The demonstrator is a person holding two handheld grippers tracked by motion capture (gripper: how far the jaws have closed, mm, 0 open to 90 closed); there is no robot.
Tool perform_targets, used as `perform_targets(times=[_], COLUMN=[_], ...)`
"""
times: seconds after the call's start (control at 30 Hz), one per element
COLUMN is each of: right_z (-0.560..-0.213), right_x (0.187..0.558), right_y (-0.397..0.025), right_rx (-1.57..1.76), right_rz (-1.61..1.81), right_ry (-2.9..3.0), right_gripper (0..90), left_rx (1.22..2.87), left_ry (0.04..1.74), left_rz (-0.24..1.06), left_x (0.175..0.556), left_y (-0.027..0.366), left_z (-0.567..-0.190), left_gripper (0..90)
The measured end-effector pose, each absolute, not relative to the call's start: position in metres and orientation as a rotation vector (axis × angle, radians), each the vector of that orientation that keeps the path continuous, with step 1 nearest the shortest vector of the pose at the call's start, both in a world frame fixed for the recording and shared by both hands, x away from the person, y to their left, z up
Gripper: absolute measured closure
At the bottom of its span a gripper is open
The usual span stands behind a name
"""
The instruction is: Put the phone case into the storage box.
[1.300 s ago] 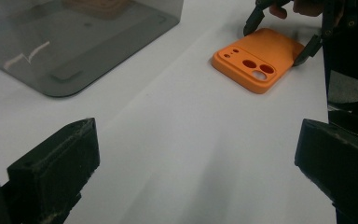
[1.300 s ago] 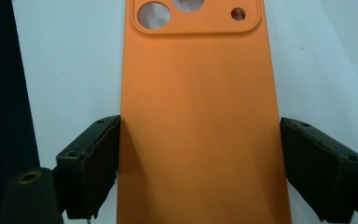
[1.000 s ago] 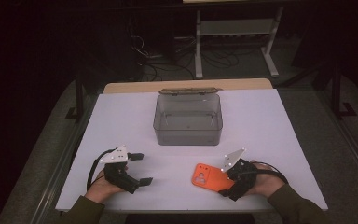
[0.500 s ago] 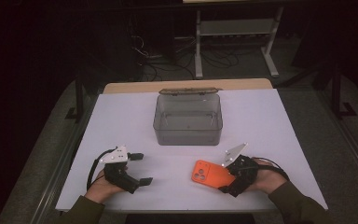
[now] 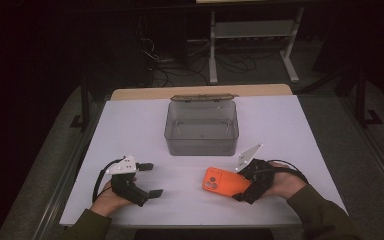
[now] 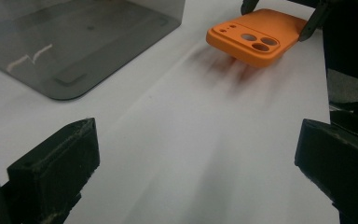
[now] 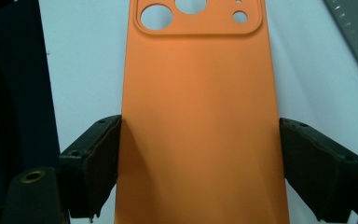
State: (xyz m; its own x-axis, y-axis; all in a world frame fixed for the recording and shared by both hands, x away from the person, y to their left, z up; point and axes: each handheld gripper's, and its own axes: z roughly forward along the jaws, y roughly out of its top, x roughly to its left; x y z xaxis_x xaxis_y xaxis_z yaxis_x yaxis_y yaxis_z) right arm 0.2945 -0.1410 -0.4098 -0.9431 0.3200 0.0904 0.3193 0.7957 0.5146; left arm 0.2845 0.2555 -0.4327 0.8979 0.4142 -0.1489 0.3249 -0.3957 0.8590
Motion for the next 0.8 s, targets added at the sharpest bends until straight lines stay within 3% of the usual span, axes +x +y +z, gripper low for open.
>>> perform_targets(times=[0.8], right_z=[-0.398], right_x=[0.313], right_y=[-0.130], right_rx=[0.496], right_rz=[0.856], right_ry=[2.982], right_gripper=[15.8], left_rx=[1.959], left_ry=[0.515], left_rz=[0.231], left_x=[0.296], left_y=[0.257], left_z=[-0.429], left_gripper=[0.0])
